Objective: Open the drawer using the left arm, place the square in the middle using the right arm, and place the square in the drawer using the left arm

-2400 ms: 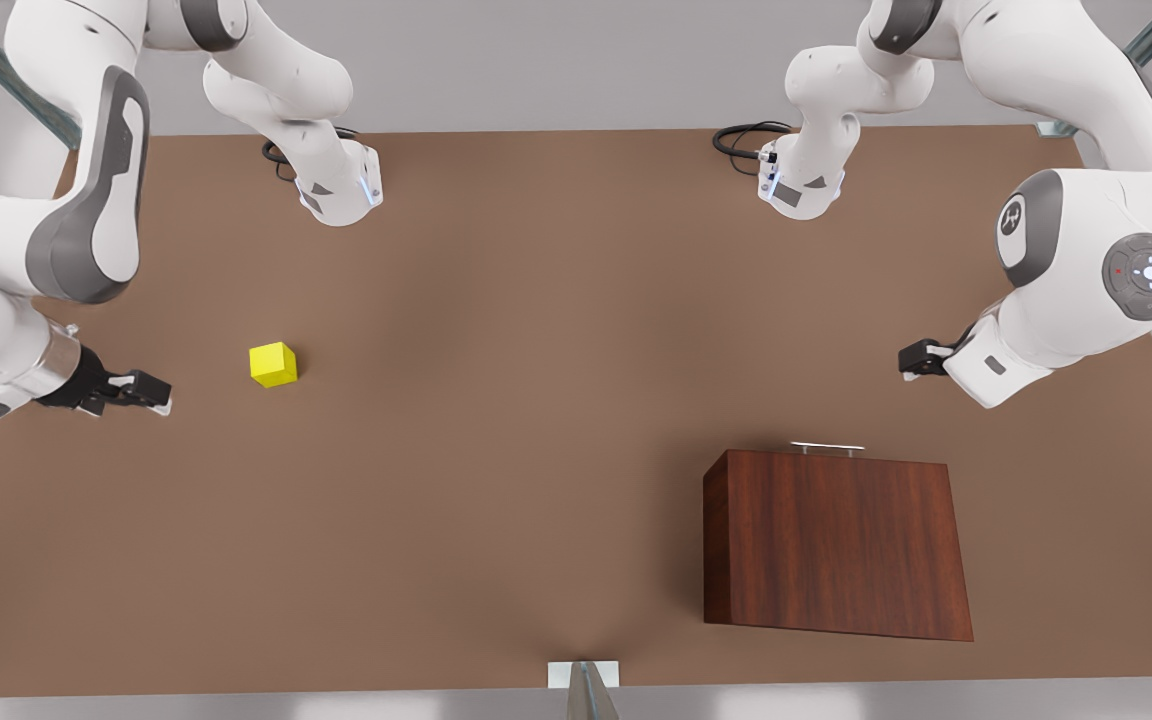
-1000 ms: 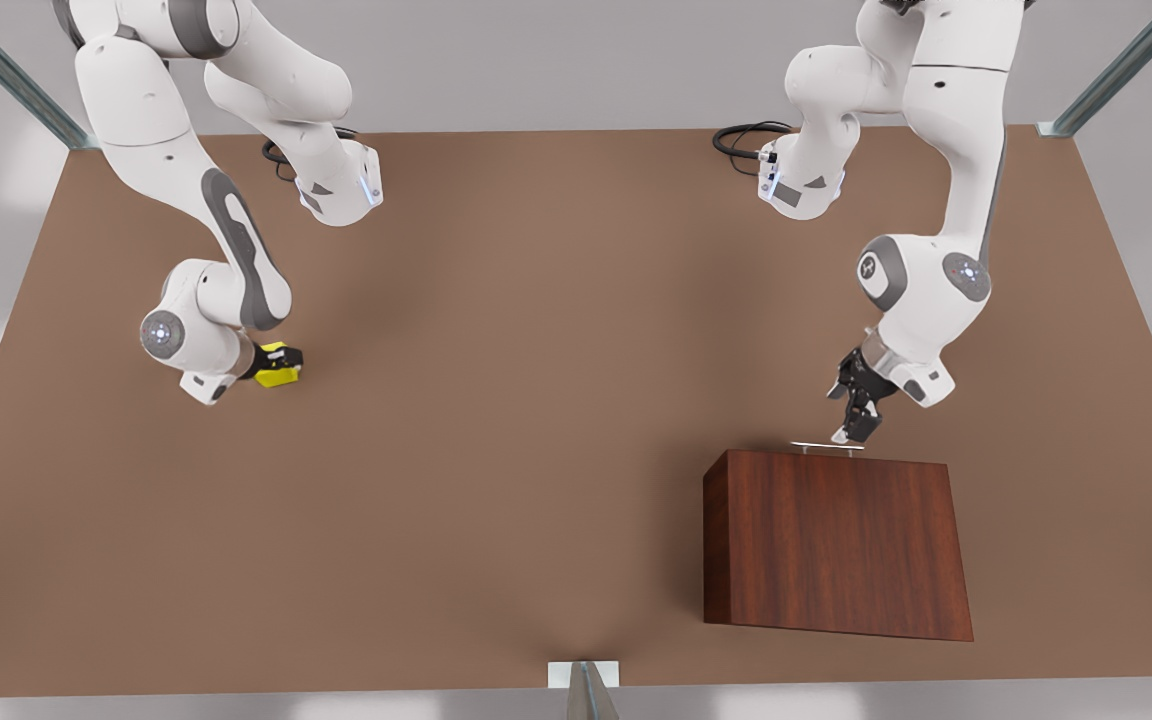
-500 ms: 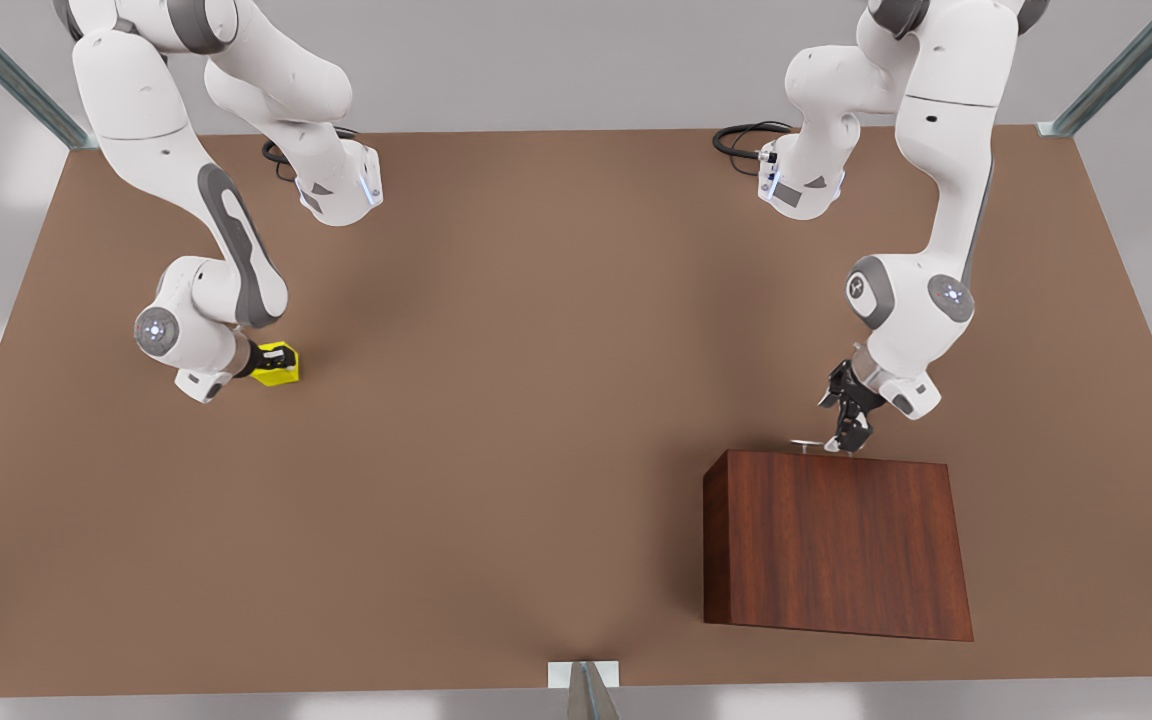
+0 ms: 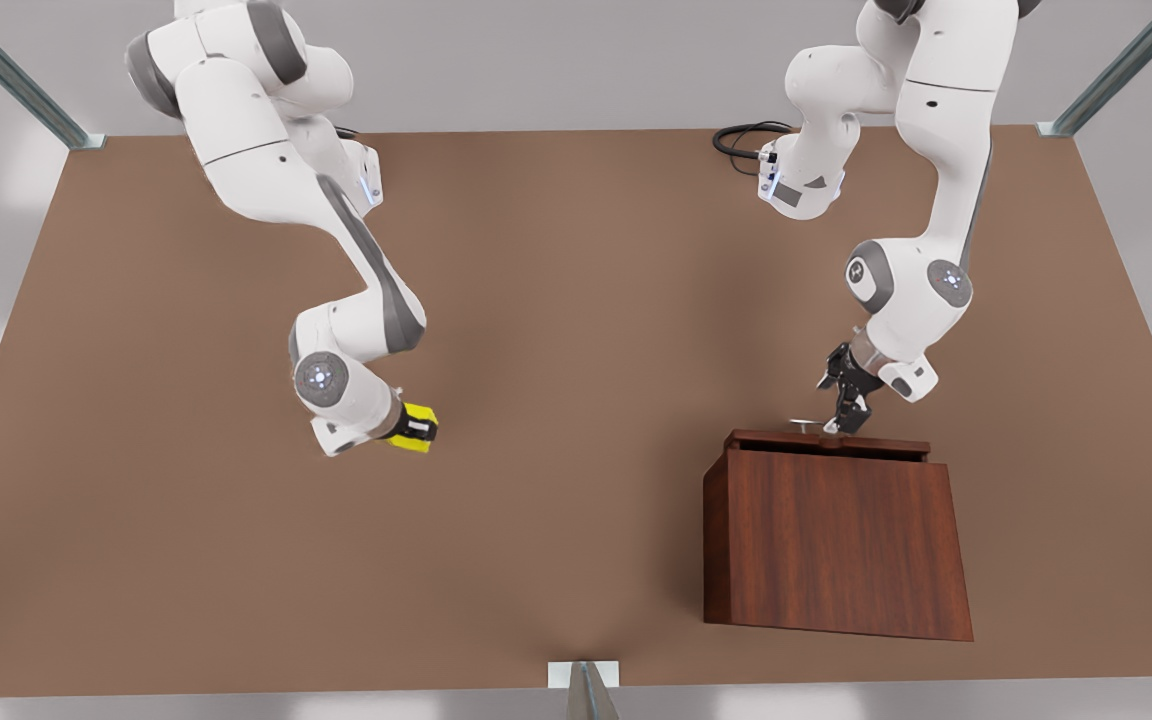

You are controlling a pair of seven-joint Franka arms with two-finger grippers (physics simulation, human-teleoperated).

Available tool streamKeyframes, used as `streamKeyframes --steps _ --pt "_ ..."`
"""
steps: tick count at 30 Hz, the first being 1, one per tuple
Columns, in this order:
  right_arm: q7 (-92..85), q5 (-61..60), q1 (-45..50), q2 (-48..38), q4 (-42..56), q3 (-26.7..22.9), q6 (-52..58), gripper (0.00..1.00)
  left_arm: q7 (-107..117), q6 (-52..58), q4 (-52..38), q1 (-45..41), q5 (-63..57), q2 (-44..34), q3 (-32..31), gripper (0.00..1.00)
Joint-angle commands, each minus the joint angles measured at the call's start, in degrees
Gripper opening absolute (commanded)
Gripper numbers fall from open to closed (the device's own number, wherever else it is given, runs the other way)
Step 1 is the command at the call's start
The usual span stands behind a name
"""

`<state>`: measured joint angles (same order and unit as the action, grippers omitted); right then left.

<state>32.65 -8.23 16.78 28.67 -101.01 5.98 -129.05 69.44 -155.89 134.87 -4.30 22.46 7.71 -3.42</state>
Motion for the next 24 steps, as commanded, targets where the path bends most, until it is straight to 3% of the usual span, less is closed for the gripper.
streamKeyframes --steps 1,5,7,9,11,15,16,18,21,24 --pt "1.7 -2.2 1.3 1.5 3.1 0.0 1.2 0.71 0.0 0.0 0.7 0.0 0.1 -0.5 0.0 1.00" --pt "21.2 -2.4 10.6 13.9 22.2 -0.6 3.5 0.72 1.0 0.1 3.2 0.0 0.1 -2.9 0.0 1.00" --pt "28.0 -3.2 19.6 19.4 29.9 -6.1 3.4 0.72 1.5 0.2 4.3 0.0 0.1 -4.1 0.1 1.00" --pt "33.4 -3.4 22.1 26.3 40.4 -6.9 2.8 0.72 2.4 0.3 5.5 0.0 0.1 -5.2 0.1 1.00" --pt "36.2 -3.3 25.1 26.8 39.9 -6.9 2.8 0.72 2.5 0.3 7.0 0.0 0.1 -6.2 0.0 1.00" --pt "37.6 -3.3 29.7 20.8 27.5 -7.0 2.5 0.75 3.6 0.5 9.8 0.0 0.1 -8.2 0.0 1.00" --pt "37.8 -3.4 29.7 19.3 24.4 -7.0 2.2 0.78 3.6 0.6 10.1 0.0 0.1 -8.8 0.0 1.00" --pt "42.0 -3.2 29.7 19.8 24.6 -7.1 2.0 1.00 3.7 0.6 11.7 0.0 0.2 -10.0 0.0 1.00" --pt "42.0 -3.1 29.7 19.9 24.9 -7.2 2.0 1.00 4.6 2.3 13.1 -0.6 0.2 -13.1 0.1 1.00" --pt "41.4 -3.1 28.9 17.8 24.8 -7.4 2.1 1.00 6.3 12.5 15.8 -1.1 0.3 -26.1 0.4 1.00"
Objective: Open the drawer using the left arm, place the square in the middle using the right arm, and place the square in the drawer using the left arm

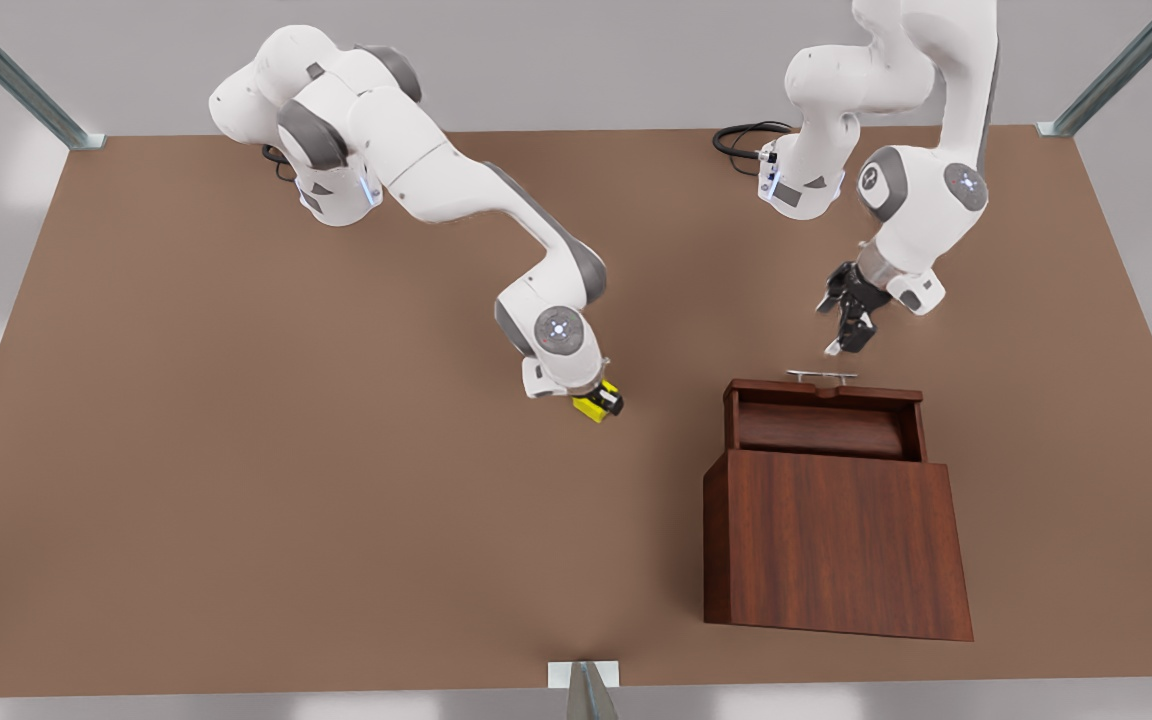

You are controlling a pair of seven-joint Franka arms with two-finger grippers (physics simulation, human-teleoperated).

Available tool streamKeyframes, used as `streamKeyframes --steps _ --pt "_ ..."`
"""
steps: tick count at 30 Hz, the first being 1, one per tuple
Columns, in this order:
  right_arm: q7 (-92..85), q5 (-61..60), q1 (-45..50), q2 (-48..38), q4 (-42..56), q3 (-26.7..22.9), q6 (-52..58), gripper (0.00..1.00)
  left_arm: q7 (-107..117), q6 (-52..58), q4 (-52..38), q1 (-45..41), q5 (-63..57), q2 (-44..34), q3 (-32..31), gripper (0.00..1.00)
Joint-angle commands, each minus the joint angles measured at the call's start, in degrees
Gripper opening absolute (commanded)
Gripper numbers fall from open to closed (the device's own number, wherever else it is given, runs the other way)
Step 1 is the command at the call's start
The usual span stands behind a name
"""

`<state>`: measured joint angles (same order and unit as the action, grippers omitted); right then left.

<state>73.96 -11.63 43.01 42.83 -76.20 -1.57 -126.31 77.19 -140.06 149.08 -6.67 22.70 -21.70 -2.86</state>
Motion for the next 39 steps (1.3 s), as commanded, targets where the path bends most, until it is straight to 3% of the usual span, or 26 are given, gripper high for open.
streamKeyframes --steps 1,3,4,5,7,9,10,13,16,20,27,34,39 --pt "0.0 -0.1 -0.7 -1.1 0.0 0.0 0.1 1.00 0.2 0.8 -0.5 -0.2 -0.2 -0.7 0.0 1.00" --pt "-10.4 0.5 -9.2 -15.0 -8.6 0.6 2.0 1.00 -3.8 8.1 -12.4 -0.8 -7.5 2.9 0.1 1.00" --pt "-23.3 0.5 -18.6 -22.2 -15.6 5.4 2.2 1.00 -9.6 12.5 -20.5 -0.8 -7.8 8.1 0.1 1.00" --pt "-29.7 0.8 -22.8 -25.3 -17.1 5.8 6.5 1.00 -14.3 17.3 -27.5 -0.9 -7.9 12.8 0.2 1.00" --pt "-57.4 1.7 -36.0 -29.6 -17.0 5.3 15.1 1.00 -23.3 31.9 -50.7 -4.0 -13.4 27.4 0.3 1.00" --pt "-76.1 11.9 -40.8 -35.4 -16.2 1.2 27.5 1.00 -35.3 34.9 -59.9 -5.3 -15.3 34.7 -3.6 1.00" --pt "-77.5 13.0 -42.3 -36.0 -13.7 1.0 30.2 1.00 -40.0 35.1 -62.4 -6.2 -15.3 37.5 -5.8 1.00" --pt "-74.8 12.3 -42.5 -24.6 -0.8 1.0 36.0 1.00 -50.2 35.0 -64.7 -11.9 -16.0 42.3 -9.1 1.00" --pt "-75.2 12.9 -40.4 -27.7 -5.5 -0.3 31.9 1.00 -59.6 33.8 -66.0 -20.2 -23.9 48.1 -9.2 1.00" --pt "-75.2 12.9 -41.2 -27.4 -4.1 -0.3 28.4 1.00 -59.7 21.2 -63.7 -26.0 -31.1 52.8 -9.2 1.00" --pt "-74.8 12.1 -44.5 -26.8 -1.4 -0.4 29.5 1.00 -59.7 12.0 -59.9 -27.9 -40.0 58.2 -9.2 1.00" --pt "-74.7 11.3 -44.9 -26.7 -0.5 -0.5 29.1 1.00 -59.6 3.0 -51.7 -28.3 -40.4 58.5 -9.0 1.00" --pt "-74.7 11.3 -44.9 -26.7 -0.5 -0.5 28.7 1.00 -59.5 2.9 -51.4 -28.3 -40.6 59.5 -8.7 1.00"
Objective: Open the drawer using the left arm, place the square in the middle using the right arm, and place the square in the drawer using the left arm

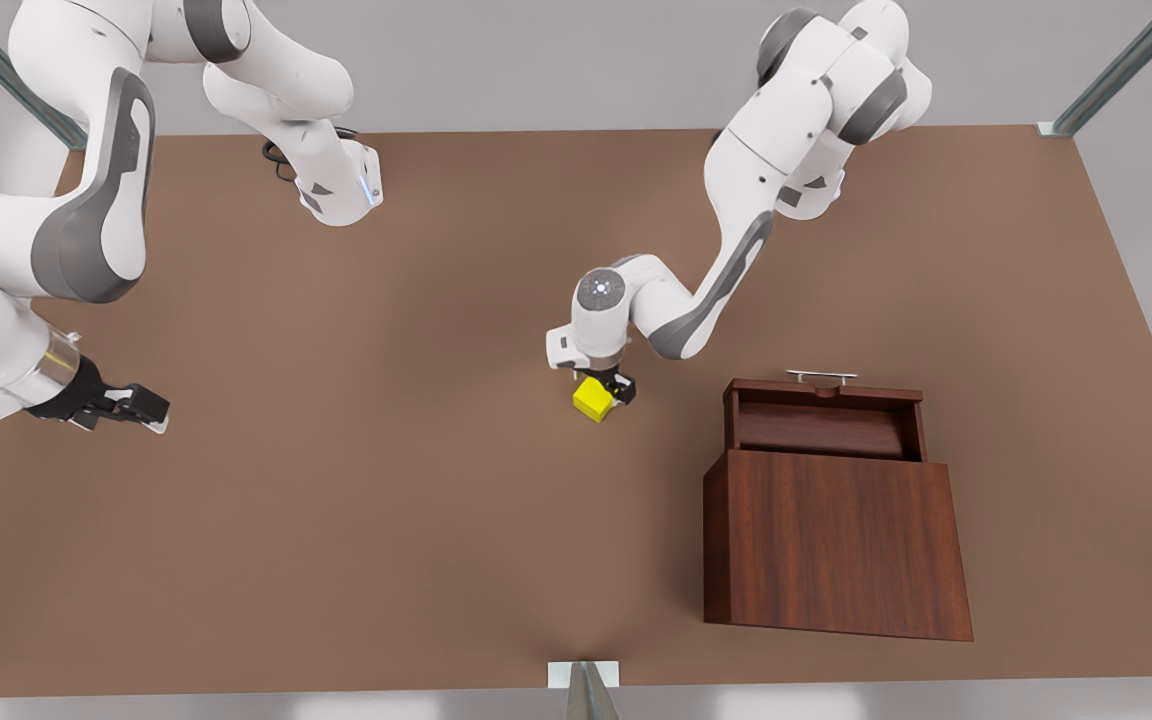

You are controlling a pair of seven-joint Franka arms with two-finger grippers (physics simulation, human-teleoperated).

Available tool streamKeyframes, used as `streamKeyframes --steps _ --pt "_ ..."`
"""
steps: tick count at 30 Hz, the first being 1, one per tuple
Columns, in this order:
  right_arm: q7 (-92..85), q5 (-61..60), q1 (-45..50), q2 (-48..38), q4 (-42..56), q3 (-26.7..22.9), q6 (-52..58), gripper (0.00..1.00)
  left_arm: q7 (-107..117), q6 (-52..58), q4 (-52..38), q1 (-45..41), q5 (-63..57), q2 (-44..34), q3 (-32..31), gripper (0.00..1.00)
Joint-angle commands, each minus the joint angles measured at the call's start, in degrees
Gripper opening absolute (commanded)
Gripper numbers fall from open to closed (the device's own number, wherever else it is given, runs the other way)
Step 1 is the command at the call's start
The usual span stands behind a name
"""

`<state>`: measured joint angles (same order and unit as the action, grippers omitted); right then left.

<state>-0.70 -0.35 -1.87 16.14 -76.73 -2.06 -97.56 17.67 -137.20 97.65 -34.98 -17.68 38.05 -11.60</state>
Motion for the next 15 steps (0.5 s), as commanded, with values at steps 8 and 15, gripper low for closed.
streamKeyframes --steps 8,15 --pt "0.0 -0.1 0.0 0.0 0.0 0.0 0.0 1.00 0.5 -1.2 0.0 -0.1 -0.3 2.6 0.1 1.00" --pt "0.0 -0.1 0.0 0.0 0.0 0.0 0.0 1.00 1.0 -2.0 -0.1 -0.1 -0.3 3.6 0.1 0.73"
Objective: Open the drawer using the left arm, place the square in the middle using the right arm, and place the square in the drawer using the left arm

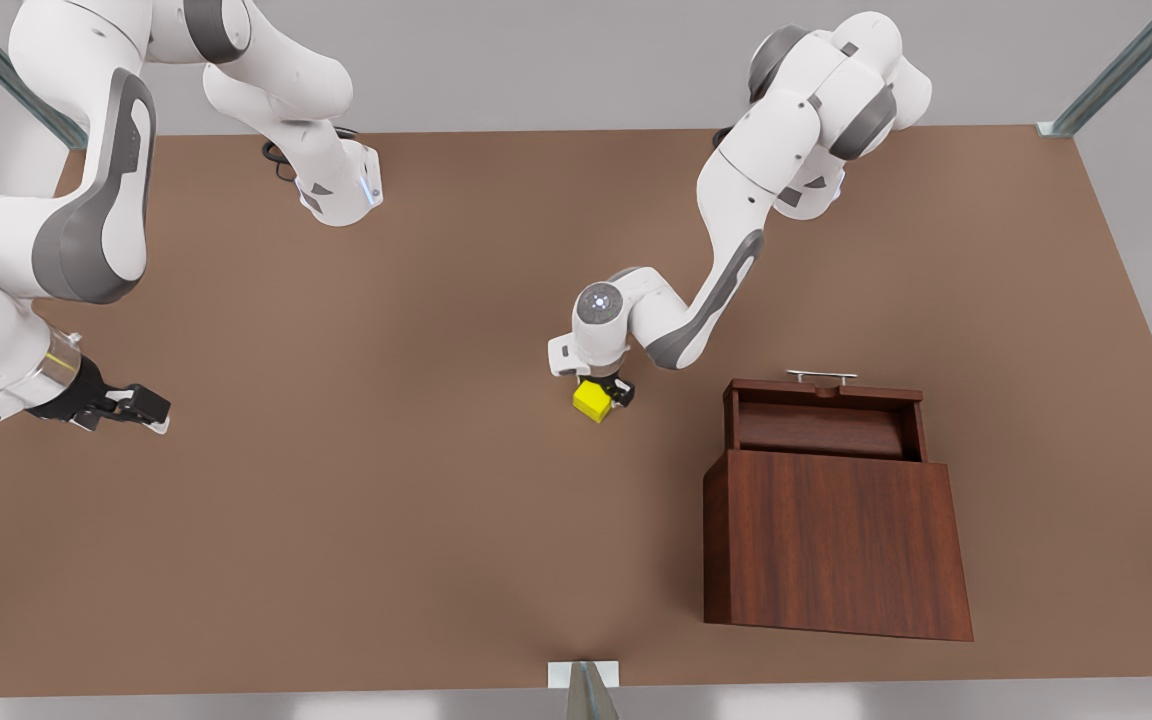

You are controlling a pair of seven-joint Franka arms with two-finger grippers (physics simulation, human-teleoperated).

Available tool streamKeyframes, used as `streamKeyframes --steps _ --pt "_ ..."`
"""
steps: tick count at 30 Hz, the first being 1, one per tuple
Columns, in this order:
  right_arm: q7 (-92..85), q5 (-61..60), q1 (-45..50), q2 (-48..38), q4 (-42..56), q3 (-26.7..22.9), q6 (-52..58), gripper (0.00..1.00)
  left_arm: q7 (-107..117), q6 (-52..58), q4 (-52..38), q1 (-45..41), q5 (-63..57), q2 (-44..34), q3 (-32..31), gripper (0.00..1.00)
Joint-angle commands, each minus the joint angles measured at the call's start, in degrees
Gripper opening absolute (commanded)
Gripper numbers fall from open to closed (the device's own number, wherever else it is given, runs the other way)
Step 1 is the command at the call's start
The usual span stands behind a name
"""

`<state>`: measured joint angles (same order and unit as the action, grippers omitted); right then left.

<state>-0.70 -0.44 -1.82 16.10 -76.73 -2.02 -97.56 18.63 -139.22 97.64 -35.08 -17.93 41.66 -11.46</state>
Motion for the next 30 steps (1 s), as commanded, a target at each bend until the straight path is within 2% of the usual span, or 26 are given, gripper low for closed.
streamKeyframes --steps 1,12,14,18,23,30 --pt "0.0 0.0 0.0 0.0 0.0 0.0 0.0 1.00 0.0 0.0 0.0 0.0 -0.1 0.0 0.0 0.73" --pt "-0.1 0.0 0.0 0.0 0.0 -0.1 0.0 1.00 0.4 0.7 -0.7 0.1 0.0 -1.6 0.0 0.70" --pt "-0.1 0.0 0.0 0.0 0.0 -0.1 0.3 1.00 1.3 3.0 -0.9 0.2 0.9 -5.6 0.0 0.71" --pt "-0.2 0.0 0.0 -0.1 0.0 -0.1 0.4 1.00 -2.2 16.2 -0.3 1.0 4.8 -16.3 0.2 0.71" --pt "-0.2 0.0 0.1 -0.2 0.0 0.0 0.5 1.00 -24.6 26.9 -0.1 1.1 13.9 -23.4 10.5 0.71" --pt "-0.2 0.0 0.1 -0.2 0.0 0.0 0.5 1.00 -46.7 29.9 -0.1 1.0 19.2 -24.1 23.2 0.71"
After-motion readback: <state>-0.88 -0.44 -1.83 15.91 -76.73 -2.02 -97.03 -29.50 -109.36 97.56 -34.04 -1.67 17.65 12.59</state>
